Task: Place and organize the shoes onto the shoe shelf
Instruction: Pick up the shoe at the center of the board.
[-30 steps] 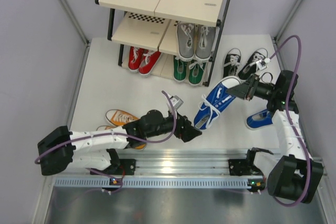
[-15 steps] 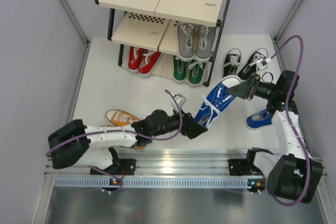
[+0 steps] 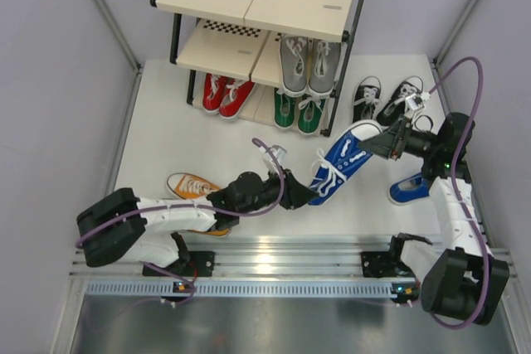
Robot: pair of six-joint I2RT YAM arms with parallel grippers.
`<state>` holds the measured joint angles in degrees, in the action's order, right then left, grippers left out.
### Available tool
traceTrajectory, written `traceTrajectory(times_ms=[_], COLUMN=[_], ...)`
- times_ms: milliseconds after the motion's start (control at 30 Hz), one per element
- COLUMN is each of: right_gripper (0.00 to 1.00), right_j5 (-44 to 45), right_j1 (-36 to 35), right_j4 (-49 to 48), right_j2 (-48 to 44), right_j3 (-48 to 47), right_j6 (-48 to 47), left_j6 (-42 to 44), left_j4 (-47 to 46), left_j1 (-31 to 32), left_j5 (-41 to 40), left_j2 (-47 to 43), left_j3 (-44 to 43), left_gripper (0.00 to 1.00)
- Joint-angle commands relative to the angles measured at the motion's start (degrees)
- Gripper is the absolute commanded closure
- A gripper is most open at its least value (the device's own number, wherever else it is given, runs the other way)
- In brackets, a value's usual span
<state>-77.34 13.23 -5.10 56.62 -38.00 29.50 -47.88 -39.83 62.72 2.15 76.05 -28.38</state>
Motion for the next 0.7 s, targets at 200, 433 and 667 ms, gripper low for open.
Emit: traceTrajectory(times_ms=[200, 433, 667], right_gripper=[0.59, 0.1, 0.01], right_j5=[-0.97, -0.62, -1.23], right_j1=[0.21, 0.3, 2.67], right_j4=[3.16, 9.22, 9.85], right_j2=[-1.51, -3.62, -6.96], right_j3=[-0.32, -2.43, -2.87], right_j6=[-3.83, -9.71, -11.39], left_j6=[4.37, 7.62, 10.43], left_j4=[-1.92, 10.73, 24.7], left_j1=[-0.84, -2.77, -5.59], left_j5=[1.27, 0.84, -0.3], left_j2=[-12.22, -22.51, -33.59], left_j3=[2.1, 2.81, 2.02], left_gripper=[1.0, 1.0, 1.0])
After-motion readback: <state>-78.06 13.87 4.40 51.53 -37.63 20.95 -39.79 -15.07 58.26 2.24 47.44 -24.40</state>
